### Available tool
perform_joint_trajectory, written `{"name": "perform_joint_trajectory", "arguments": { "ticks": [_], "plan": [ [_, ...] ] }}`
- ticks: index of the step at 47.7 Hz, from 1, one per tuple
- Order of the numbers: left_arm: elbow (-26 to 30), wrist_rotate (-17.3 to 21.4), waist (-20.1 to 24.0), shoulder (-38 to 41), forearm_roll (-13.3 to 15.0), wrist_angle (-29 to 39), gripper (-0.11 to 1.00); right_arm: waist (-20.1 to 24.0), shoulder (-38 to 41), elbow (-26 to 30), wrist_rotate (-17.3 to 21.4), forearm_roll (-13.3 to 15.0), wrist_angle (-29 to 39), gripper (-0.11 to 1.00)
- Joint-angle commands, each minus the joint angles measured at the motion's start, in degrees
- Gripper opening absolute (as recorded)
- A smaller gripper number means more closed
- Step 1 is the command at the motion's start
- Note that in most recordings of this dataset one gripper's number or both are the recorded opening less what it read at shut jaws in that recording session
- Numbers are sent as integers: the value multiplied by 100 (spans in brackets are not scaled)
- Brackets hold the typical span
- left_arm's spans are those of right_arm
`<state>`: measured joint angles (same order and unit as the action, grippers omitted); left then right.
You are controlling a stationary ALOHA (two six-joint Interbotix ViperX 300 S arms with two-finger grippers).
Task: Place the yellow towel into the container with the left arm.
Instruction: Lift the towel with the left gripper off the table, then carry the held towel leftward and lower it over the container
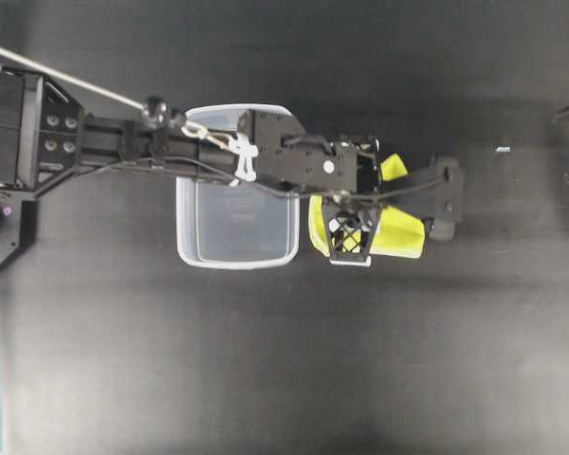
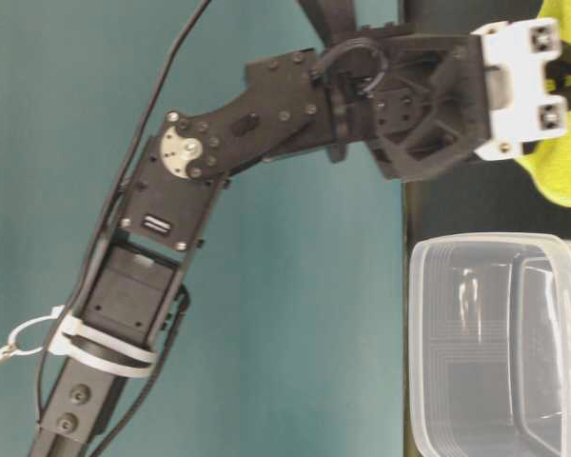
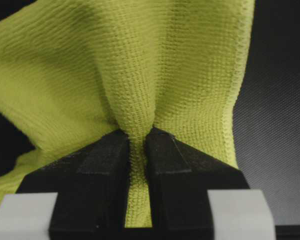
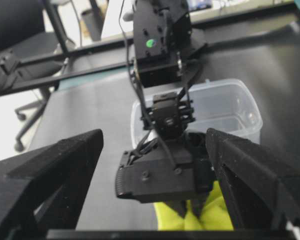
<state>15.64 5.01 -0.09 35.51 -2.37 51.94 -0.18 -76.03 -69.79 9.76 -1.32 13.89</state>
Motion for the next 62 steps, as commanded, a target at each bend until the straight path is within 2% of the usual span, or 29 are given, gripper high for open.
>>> {"name": "perform_joint_trajectory", "arguments": {
  "ticks": [1, 7, 14, 23, 27, 31, 46, 56, 62],
  "plan": [
    [237, -9, 44, -396, -9, 62, 7, 0, 0, 44, 0, 0, -26, 80],
    [492, -18, 18, -844, -18, 387, 7, 0, -53, 44, -18, 0, -26, 80],
    [580, -18, 44, -1573, -9, 1125, 7, 0, -105, 35, -44, 0, -35, 80],
    [255, -18, 62, -2443, -9, 2443, 7, 0, -114, 9, -44, 9, -26, 80],
    [-44, -18, 88, -2733, -9, 2681, 7, 0, -114, 9, -44, 9, -26, 80],
    [-466, -26, 149, -3015, -18, 2610, 7, 0, -114, 9, -44, 9, -26, 80],
    [-2399, -35, 316, -3990, -9, 1608, 7, -9, -105, 0, -9, 9, -9, 80],
    [-2936, 0, 316, -4192, -18, 677, 7, 0, -88, -18, 0, 9, 0, 80],
    [-3032, -9, 352, -4175, -18, 554, 7, -9, -88, -18, 9, 9, 0, 80]
  ]
}}
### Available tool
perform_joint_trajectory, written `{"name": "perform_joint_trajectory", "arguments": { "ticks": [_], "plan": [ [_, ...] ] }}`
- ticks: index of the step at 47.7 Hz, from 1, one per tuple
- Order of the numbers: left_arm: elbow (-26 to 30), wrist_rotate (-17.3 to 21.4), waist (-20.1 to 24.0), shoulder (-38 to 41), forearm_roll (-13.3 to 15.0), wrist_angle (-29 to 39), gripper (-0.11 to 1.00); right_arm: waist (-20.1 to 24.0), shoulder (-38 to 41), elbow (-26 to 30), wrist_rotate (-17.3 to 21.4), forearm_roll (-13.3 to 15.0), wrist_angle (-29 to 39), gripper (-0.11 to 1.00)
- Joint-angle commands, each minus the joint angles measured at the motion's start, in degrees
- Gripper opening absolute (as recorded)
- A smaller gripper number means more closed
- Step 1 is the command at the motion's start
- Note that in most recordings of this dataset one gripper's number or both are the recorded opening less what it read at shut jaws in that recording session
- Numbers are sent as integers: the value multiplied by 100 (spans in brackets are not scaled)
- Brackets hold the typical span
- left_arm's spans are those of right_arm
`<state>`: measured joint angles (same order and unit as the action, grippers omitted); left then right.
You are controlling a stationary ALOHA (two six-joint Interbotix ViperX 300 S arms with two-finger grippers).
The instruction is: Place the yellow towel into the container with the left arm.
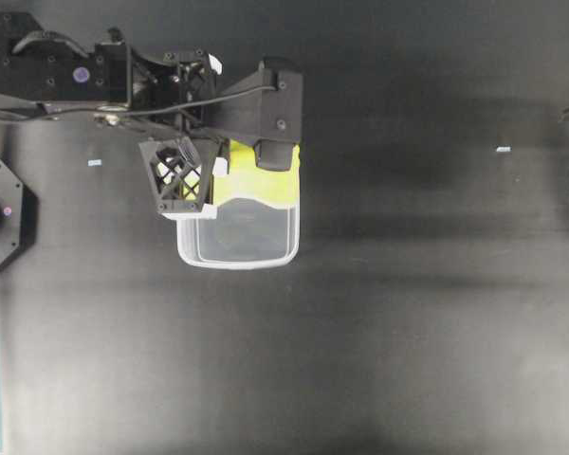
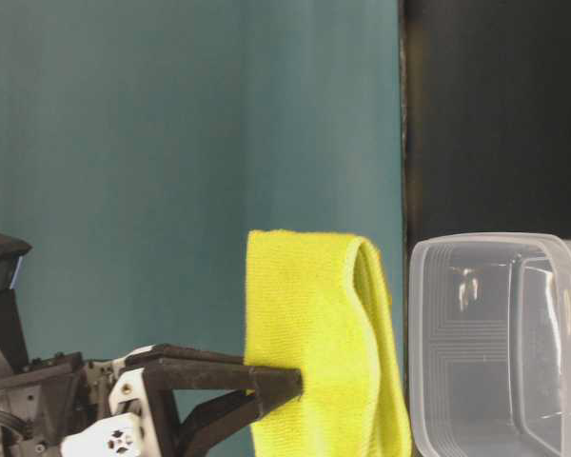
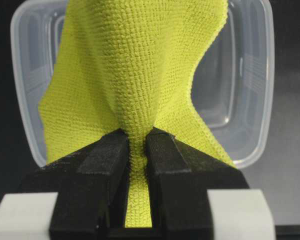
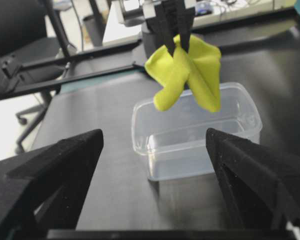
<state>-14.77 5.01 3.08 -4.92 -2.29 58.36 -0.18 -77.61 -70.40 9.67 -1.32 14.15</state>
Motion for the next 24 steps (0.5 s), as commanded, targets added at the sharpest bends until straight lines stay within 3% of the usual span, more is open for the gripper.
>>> {"name": "perform_joint_trajectory", "arguments": {
  "ticks": [1, 24],
  "plan": [
    [-9, -9, 35, -123, -26, -97, 7, -9, 62, 44, 9, 9, -26, 80],
    [-220, -9, 0, 176, -26, -439, 7, -70, 62, 26, 9, 9, -26, 80]
  ]
}}
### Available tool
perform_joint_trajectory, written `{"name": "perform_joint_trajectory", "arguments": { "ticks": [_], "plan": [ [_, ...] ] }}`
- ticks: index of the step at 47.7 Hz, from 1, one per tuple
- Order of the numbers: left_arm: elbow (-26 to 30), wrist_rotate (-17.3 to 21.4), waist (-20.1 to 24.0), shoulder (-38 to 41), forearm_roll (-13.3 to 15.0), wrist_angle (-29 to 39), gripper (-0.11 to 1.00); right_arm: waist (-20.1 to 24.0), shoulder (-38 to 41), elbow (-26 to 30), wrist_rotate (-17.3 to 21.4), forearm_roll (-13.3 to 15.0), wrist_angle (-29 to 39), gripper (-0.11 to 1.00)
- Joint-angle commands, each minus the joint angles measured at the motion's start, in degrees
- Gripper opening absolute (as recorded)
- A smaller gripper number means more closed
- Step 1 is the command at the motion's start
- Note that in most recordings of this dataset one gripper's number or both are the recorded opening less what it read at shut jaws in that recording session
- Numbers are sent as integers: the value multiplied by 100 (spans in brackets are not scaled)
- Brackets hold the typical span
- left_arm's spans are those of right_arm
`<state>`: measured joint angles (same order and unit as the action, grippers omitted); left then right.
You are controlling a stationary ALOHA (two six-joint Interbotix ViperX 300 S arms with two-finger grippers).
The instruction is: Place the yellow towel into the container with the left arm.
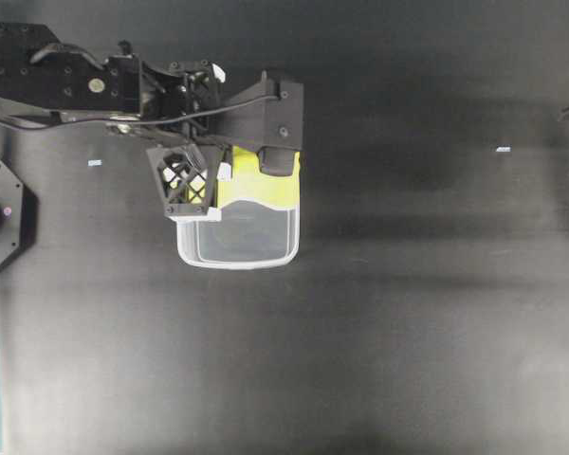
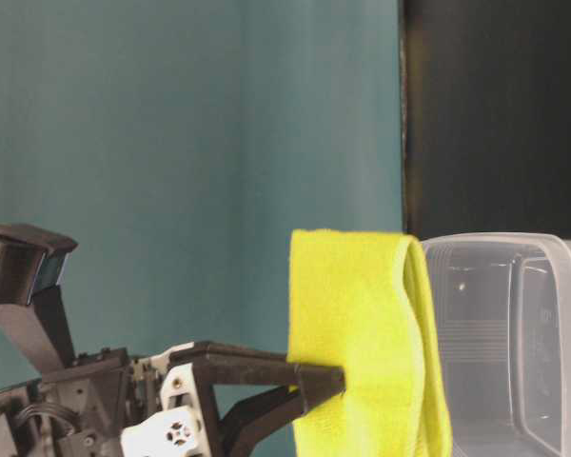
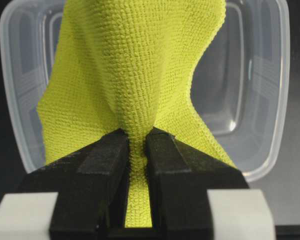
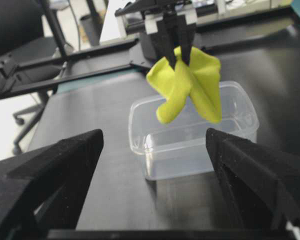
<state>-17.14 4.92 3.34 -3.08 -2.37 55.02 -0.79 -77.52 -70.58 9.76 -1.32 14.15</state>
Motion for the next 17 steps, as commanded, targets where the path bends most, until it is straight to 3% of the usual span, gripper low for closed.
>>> {"name": "perform_joint_trajectory", "arguments": {
  "ticks": [1, 6, 17],
  "plan": [
    [9, 0, -18, 9, -9, -114, 7, -9, 53, 35, 9, 9, -26, 80],
    [-18, -35, -18, 88, -18, -132, 13, -9, 62, 18, 9, 9, -26, 80],
    [0, -88, -9, 132, -18, -149, 79, -9, 62, 18, 9, 0, -26, 80]
  ]
}}
